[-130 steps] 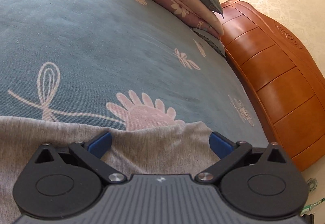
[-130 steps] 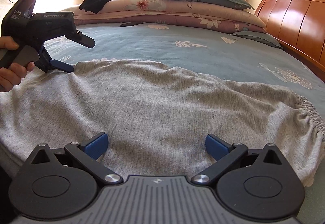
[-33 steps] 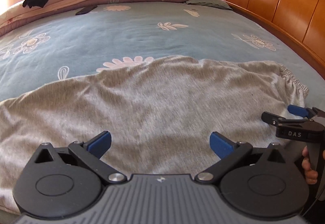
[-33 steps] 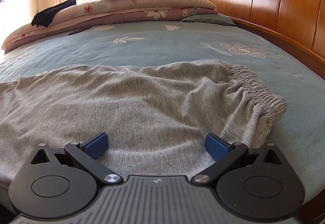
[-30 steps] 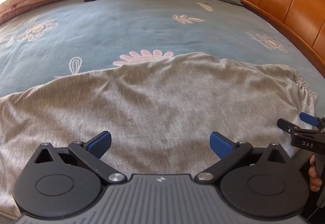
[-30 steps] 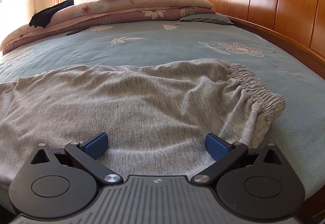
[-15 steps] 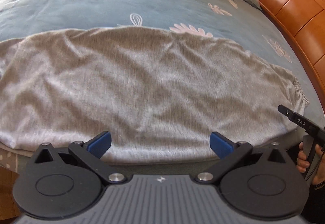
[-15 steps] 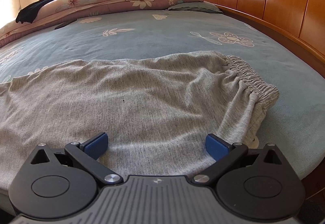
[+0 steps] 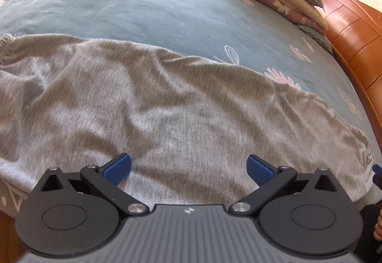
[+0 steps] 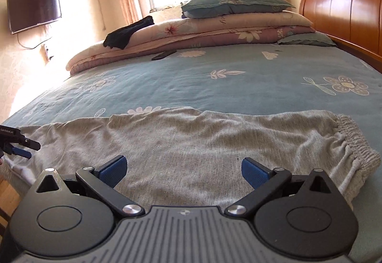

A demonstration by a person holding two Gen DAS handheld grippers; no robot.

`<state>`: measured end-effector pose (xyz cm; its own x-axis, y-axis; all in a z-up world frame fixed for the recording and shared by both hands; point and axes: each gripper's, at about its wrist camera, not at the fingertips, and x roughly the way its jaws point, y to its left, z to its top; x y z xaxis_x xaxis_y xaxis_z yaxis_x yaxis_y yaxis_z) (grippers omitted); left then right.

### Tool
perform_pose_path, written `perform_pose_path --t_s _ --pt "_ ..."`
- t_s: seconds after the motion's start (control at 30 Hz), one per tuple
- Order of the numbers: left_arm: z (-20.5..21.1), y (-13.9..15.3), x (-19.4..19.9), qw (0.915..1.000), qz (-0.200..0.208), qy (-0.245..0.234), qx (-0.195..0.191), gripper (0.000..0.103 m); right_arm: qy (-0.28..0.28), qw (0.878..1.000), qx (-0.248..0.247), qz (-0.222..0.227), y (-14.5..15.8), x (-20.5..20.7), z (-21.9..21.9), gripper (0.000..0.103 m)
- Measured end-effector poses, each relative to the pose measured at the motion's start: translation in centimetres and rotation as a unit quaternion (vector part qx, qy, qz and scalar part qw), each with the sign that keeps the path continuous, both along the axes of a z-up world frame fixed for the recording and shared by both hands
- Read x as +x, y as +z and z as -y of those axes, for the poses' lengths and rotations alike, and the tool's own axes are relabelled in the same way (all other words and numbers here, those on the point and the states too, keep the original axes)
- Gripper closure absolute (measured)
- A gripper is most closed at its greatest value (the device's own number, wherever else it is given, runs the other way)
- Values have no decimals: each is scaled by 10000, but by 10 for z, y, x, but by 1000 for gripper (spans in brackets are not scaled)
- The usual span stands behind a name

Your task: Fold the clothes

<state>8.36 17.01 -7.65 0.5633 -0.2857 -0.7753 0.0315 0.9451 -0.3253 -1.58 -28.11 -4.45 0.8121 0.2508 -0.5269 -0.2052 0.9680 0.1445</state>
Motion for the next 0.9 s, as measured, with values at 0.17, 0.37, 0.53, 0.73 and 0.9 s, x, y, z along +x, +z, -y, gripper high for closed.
perform_pose_path --t_s 0.17,0.37,0.53,0.73,0.9 --pt "12 -2 -38 9950 249 -376 896 1 116 9995 -170 -253 -11 10 -10 0" --pt "35 31 -34 9866 796 -626 1275 1 2 9988 -346 -357 -19 15 -17 0" --pt "49 22 -25 9937 584 -878 387 1 -86 9986 -408 -335 -19 13 -17 0" --pt "43 3 -66 9971 299 -613 341 1 -106 9982 -432 -412 -21 16 -18 0" --pt "36 29 -53 9958 607 -523 445 1 -18 9971 -614 -451 -26 20 -26 0"
